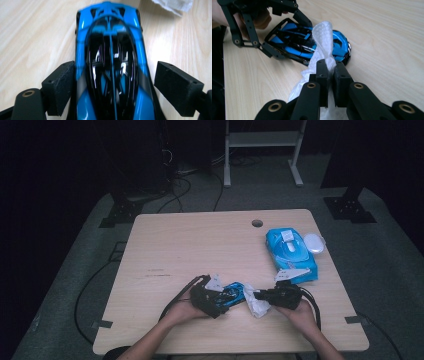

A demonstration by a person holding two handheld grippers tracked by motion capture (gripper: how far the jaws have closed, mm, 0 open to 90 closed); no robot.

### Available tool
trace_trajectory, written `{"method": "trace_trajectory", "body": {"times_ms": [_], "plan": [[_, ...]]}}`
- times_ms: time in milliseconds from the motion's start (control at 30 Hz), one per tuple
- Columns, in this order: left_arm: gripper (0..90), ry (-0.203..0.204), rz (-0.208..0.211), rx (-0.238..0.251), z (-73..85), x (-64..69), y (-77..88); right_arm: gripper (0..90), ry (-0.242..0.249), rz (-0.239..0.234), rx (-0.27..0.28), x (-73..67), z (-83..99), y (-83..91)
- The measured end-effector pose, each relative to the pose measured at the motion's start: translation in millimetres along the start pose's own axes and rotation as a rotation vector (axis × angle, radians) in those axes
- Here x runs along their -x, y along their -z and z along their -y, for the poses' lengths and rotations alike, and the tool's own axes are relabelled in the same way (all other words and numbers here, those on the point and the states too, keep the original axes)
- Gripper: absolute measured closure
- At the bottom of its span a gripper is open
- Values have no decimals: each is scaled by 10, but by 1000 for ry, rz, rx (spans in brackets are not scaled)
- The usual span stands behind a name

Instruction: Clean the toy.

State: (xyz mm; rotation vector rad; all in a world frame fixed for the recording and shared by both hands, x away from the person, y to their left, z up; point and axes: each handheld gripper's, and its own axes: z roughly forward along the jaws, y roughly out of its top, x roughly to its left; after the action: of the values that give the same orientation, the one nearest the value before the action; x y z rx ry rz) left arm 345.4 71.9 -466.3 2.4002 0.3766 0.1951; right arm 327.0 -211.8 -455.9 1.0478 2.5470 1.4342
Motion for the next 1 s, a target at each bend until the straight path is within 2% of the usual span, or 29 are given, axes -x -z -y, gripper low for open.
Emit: {"method": "trace_trajectory", "body": {"times_ms": [100,267,333,433,467,800,1000], "plan": [[172,9,-9,-1,-70,-6,-45,834,-5,-1,8,8,-11,0],[173,-7,-28,-40,-123,-4,-130,834,-2,-1,17,1,-16,0],[178,19,-14,-31,-104,-14,-145,834,-4,-1,24,3,-17,9],[263,16,-16,2,-92,-15,-92,834,-9,2,31,7,-18,31],[274,13,-13,-7,-93,-15,-92,834,-8,2,37,12,-20,39],[277,-29,-26,-10,-141,-15,-71,834,-21,6,61,44,-33,83],[278,-18,-63,22,-229,-159,-52,834,-32,20,78,93,-42,146]]}}
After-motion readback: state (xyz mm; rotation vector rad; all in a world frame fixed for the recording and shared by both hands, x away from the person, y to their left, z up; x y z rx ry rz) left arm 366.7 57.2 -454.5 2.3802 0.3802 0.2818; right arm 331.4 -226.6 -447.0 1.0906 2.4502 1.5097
